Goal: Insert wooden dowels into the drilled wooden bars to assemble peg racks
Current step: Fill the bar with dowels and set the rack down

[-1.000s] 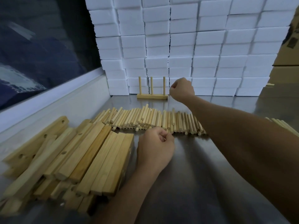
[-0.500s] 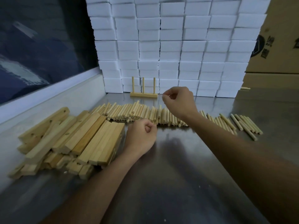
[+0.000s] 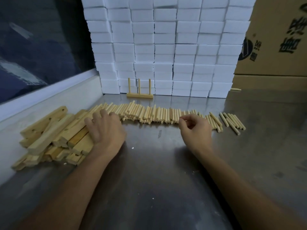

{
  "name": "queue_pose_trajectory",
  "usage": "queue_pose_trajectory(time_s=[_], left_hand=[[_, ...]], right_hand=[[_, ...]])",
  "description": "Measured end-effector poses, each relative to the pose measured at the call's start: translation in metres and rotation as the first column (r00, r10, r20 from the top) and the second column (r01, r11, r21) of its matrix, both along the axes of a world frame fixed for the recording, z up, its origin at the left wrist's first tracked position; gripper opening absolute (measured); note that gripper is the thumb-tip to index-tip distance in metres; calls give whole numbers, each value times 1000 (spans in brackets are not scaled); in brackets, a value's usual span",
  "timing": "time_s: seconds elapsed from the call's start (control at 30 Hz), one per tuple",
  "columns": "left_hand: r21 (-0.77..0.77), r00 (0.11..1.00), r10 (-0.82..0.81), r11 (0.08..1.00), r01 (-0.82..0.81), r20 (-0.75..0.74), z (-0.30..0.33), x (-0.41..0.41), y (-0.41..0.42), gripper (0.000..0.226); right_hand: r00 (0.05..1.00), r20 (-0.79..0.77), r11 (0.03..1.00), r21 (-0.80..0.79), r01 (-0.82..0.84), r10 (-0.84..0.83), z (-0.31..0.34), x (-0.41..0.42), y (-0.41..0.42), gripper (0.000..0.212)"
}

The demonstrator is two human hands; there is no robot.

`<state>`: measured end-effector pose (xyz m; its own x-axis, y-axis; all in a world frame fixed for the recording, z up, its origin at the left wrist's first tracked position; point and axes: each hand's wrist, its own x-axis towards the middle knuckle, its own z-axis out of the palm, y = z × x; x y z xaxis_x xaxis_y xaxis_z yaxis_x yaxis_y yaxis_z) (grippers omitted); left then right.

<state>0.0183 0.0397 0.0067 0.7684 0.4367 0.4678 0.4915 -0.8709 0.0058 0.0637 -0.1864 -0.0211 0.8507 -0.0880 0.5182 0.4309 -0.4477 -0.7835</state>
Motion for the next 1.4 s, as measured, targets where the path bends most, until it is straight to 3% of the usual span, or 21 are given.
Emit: queue_pose_trajectory(time_s=[0.13,0.3,0.43,0.53,0.6,0.63,0.7,0.77,0.83,0.9,1.0,1.17,1.27,1.4], left_hand=[[-16,999,-6,1000,5,-52,2,0,0,24],[8,998,-62,998,62,-32,7,-4,-7,17],[-4,964,-196,980,200,181,12,-5,-22,19],[-93,855,-320,917,388,409,14,-6,-30,28],[-257,776,-367,797,547,513,13,-1,-32,30],[-396,750,-351,681,616,561,12,1,-32,29],[-681,755,-226,331,653,615,7,6,-35,25],[-804,802,-108,43,594,587,0,10,-37,26],[-829,829,-46,-88,552,557,-7,13,-39,27],[-827,835,-18,-153,541,549,-12,16,-39,26],[-830,838,-41,-169,531,545,-19,17,-38,24],[-841,837,-78,-45,539,541,-25,18,-41,25],[-842,836,-100,-32,539,539,-25,18,-43,23],[-849,843,-112,-17,528,526,-26,18,-42,27]], right_hand=[[1000,-21,1000,0,23,-23,-5,2,-2,11],[997,16,988,-129,81,-79,-6,6,2,8],[994,58,948,-303,103,-89,-5,10,6,12],[994,103,898,-432,89,-49,-4,14,14,16],[991,130,869,-486,92,-32,-4,18,21,17],[991,129,856,-510,90,-28,-3,21,24,19],[995,99,815,-574,81,-29,-2,26,32,24],[996,77,777,-623,87,-50,-3,31,38,29],[994,69,778,-618,113,-90,-3,35,40,33],[988,55,794,-589,151,-147,-3,37,39,35],[975,23,814,-546,198,-221,-3,38,31,30],[964,6,827,-513,231,-265,2,30,11,26],[945,53,785,-543,299,-323,6,22,-14,21],[879,-39,721,-590,363,-475,3,13,-46,24]])
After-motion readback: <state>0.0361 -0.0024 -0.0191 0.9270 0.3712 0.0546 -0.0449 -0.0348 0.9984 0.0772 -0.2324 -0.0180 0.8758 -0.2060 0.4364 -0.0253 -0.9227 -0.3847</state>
